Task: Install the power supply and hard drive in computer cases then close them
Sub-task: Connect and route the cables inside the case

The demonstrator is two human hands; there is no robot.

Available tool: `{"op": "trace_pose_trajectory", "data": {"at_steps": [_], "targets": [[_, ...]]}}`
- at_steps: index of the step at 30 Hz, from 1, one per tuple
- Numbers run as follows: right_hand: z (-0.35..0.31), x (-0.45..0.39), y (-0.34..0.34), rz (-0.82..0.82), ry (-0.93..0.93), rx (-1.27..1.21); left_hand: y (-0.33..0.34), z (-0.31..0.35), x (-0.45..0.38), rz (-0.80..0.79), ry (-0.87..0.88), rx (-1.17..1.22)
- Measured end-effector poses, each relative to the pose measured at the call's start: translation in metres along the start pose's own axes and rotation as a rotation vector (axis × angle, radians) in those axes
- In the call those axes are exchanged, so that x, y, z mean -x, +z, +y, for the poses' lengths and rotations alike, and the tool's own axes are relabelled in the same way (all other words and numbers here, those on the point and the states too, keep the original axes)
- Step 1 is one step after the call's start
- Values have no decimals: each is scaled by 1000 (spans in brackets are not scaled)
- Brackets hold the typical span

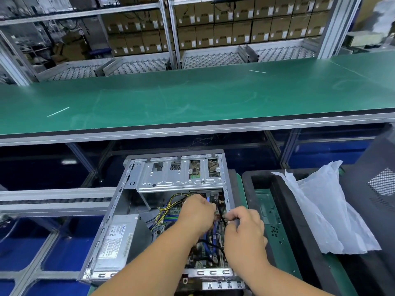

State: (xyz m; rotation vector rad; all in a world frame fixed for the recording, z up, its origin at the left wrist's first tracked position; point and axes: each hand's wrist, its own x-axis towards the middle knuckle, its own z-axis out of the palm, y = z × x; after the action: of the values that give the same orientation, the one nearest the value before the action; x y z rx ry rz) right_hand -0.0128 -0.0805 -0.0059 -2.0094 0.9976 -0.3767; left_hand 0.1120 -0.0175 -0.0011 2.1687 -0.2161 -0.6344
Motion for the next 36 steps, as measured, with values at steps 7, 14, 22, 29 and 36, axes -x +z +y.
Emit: {"op": "trace_pose_trajectory", "data": {"at_steps": [7,14,22,29,36], "targets": [[1,-2,2,0,-6,10,-7,-24,31,-447,-4,-701],[1,1,0,16,-75,66,-58,-19,33,-256,123,-461],[-15,17,-3,-191,-577,445,-144,4,43,-468,228,322],[-24,2,-9,-204,-559,215,-135,-1,56,-763,354,276],[-48,-12,3,-211,-272,-218,-114,-25,34,-128,380,38]]}}
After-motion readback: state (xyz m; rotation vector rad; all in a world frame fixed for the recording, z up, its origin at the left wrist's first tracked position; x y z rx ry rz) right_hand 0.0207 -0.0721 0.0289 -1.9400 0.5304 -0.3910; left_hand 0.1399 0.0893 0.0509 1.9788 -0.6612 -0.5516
